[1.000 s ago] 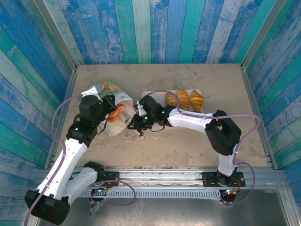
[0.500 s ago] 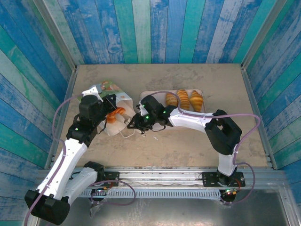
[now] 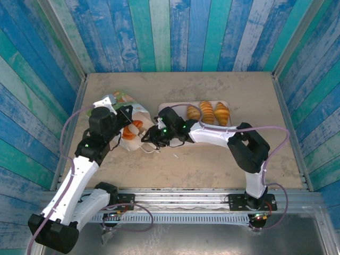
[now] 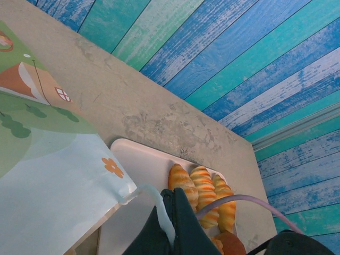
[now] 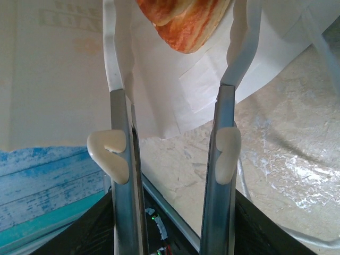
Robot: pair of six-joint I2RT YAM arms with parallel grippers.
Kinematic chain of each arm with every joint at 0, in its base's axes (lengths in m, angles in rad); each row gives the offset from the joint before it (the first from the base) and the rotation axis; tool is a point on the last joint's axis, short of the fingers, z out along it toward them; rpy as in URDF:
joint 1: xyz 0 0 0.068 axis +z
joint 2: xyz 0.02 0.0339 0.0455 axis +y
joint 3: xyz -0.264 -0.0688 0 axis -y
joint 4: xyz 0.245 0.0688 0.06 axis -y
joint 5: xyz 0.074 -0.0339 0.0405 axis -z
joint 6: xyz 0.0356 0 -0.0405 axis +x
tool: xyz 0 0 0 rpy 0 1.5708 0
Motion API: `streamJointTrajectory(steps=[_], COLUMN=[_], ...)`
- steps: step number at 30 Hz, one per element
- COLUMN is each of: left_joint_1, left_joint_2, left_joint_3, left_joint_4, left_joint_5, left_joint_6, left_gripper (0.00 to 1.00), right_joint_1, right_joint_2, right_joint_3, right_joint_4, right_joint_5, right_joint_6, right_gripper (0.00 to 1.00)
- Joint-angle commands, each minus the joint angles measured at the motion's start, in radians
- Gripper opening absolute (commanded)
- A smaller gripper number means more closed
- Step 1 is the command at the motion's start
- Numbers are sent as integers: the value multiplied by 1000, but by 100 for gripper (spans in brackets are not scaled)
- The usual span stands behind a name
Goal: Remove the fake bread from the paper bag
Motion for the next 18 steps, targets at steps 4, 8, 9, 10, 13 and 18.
streamJointTrajectory(steps=[4, 8, 9, 10, 13, 18], left_joint_1=[0, 0, 0, 0, 0, 0], left_joint_2=[6, 16, 19, 21, 25, 16], left_joint_3=[-1, 2, 4, 2, 3, -1], left_joint_4=[45, 57, 59, 62, 61, 57], left_joint_5=[19, 29, 33, 37, 46, 42], left_joint_6=[-4, -6, -7, -7, -9, -10], left_gripper=[0, 0, 0, 0, 0, 0], right_joint_1=[32, 52, 52, 52, 49, 43], right_joint_2=[5, 28, 35, 45, 69, 97], right_joint_3=[50, 53, 55, 64, 99, 116], right_joint_4=[-39, -43, -38, -36, -40, 34], right_joint_5=[40, 37, 37, 32, 45, 39], right_joint_6=[-1, 4, 8, 9, -2, 47], right_gripper=[50, 49, 49, 49, 49, 50])
